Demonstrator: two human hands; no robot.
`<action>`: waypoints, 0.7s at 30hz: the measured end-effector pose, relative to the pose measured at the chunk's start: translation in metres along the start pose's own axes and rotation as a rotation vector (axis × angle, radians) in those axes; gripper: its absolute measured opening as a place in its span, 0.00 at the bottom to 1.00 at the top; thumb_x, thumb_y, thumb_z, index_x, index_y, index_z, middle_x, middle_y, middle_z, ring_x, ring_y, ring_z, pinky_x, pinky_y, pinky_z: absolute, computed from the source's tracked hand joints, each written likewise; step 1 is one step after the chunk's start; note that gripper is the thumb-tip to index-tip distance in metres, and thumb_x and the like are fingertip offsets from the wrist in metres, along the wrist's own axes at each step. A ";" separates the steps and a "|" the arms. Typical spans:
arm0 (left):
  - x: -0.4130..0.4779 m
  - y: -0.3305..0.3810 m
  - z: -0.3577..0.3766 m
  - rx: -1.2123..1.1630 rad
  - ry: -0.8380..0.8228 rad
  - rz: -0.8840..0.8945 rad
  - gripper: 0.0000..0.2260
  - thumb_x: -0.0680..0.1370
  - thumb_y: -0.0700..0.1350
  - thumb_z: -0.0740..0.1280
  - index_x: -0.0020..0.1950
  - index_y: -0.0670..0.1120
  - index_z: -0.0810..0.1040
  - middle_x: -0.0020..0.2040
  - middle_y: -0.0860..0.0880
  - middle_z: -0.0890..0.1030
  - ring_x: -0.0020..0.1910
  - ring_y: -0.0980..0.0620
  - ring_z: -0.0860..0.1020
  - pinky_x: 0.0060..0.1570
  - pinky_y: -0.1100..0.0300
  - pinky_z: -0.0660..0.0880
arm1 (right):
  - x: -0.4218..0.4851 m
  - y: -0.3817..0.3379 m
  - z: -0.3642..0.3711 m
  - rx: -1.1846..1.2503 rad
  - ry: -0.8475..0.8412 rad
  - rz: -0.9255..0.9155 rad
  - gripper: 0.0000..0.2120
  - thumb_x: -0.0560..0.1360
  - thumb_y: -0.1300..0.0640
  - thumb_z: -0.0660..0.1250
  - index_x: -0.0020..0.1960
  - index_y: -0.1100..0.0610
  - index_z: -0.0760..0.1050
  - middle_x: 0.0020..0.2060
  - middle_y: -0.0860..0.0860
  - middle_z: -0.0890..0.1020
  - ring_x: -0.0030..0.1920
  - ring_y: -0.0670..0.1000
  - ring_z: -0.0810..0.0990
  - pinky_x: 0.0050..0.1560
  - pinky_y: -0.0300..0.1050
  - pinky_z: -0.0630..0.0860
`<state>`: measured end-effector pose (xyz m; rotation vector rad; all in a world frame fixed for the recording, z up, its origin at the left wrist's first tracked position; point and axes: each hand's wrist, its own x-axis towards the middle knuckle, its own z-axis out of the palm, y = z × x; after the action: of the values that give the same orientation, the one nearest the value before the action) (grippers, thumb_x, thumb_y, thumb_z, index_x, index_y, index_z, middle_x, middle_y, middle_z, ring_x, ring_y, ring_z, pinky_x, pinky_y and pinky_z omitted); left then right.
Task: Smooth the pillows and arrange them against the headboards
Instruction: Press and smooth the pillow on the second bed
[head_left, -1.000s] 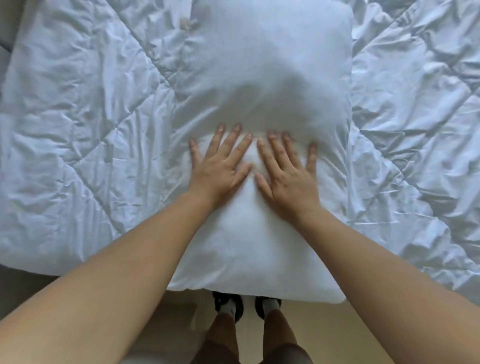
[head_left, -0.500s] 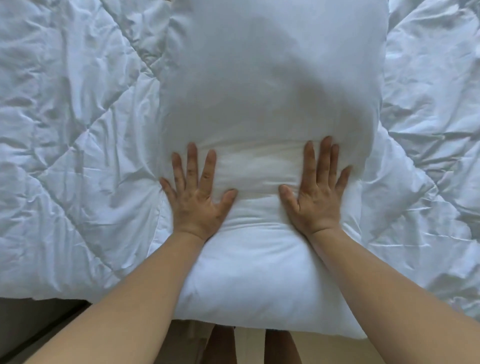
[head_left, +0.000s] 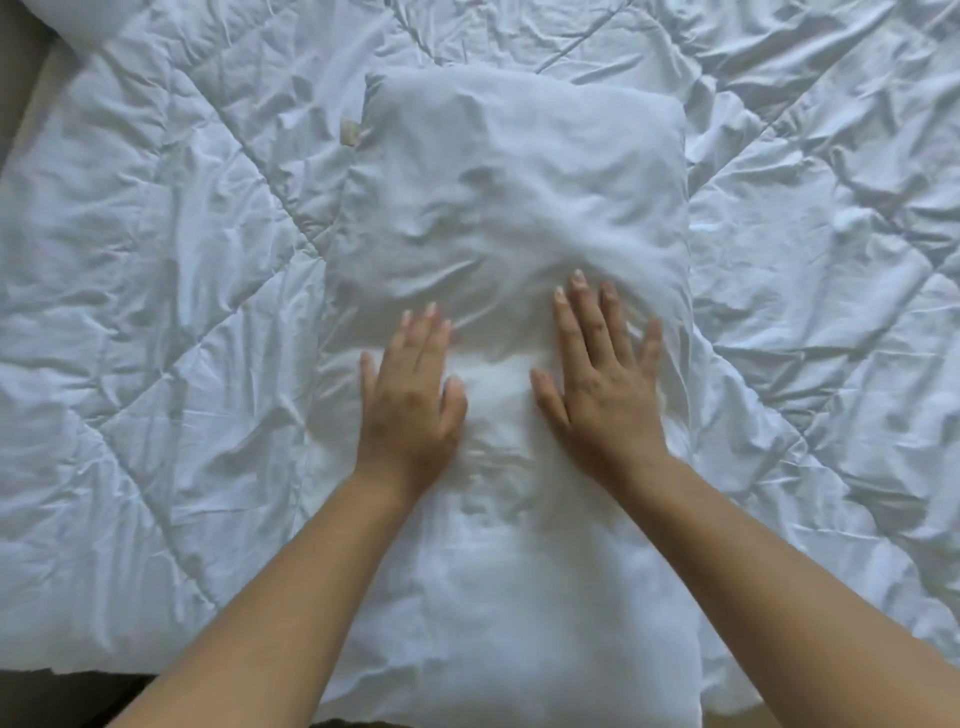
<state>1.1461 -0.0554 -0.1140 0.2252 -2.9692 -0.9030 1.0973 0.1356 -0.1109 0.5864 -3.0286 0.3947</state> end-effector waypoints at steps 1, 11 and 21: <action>0.019 0.007 0.000 0.024 -0.019 0.032 0.27 0.78 0.46 0.57 0.78 0.45 0.65 0.81 0.47 0.60 0.80 0.47 0.55 0.74 0.33 0.54 | 0.019 0.000 -0.004 -0.028 -0.013 -0.027 0.33 0.80 0.43 0.54 0.82 0.54 0.55 0.82 0.51 0.54 0.82 0.56 0.50 0.75 0.72 0.46; 0.079 -0.068 0.019 0.247 -0.163 -0.149 0.31 0.77 0.71 0.49 0.77 0.71 0.40 0.80 0.62 0.36 0.80 0.48 0.37 0.68 0.24 0.43 | 0.069 0.061 0.034 -0.038 -0.092 0.254 0.39 0.74 0.25 0.50 0.81 0.37 0.45 0.82 0.45 0.47 0.82 0.57 0.45 0.73 0.75 0.46; 0.099 -0.112 0.060 0.238 -0.067 -0.063 0.35 0.76 0.72 0.49 0.80 0.64 0.43 0.83 0.53 0.43 0.81 0.42 0.44 0.71 0.29 0.47 | 0.084 0.076 0.087 0.143 0.110 0.281 0.43 0.72 0.24 0.47 0.81 0.47 0.57 0.81 0.57 0.54 0.81 0.61 0.51 0.76 0.70 0.48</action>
<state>1.0584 -0.1293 -0.2276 0.3020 -3.1454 -0.5697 0.9928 0.1518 -0.2066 0.1349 -2.9962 0.6351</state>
